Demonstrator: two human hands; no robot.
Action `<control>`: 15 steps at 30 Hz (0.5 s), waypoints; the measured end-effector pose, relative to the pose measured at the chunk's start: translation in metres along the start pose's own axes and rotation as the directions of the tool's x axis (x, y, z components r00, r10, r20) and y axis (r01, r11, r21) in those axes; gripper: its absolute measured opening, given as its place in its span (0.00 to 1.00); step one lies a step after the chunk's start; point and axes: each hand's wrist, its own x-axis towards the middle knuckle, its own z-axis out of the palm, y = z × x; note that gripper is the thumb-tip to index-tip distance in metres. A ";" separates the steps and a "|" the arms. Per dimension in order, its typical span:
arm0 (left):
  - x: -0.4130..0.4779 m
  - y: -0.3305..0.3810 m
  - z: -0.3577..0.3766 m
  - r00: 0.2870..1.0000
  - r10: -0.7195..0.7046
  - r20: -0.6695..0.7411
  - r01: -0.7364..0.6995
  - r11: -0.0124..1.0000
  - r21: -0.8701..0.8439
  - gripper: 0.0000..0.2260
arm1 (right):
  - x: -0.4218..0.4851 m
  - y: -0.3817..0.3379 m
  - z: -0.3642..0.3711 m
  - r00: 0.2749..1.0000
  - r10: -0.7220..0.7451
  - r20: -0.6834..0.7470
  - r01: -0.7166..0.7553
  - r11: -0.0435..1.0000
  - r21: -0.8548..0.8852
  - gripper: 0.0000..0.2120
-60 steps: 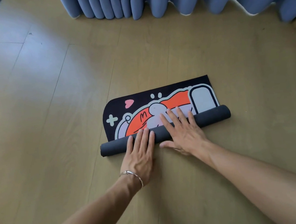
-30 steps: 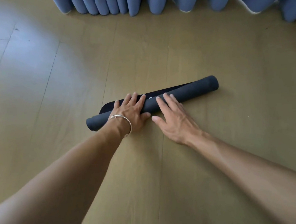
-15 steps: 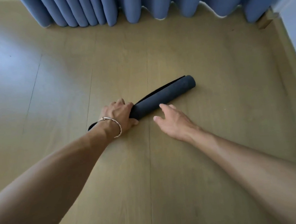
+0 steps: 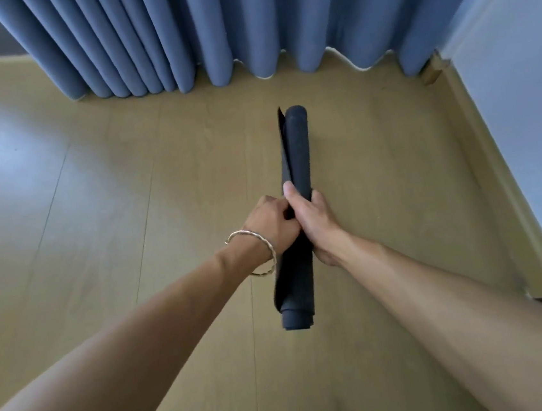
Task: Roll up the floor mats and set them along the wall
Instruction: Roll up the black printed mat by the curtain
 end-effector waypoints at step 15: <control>0.010 0.075 0.077 0.971 -0.022 0.238 0.044 0.995 -0.087 0.25 | 0.053 0.000 -0.159 0.943 -0.180 -0.279 0.001 0.841 -0.541 0.26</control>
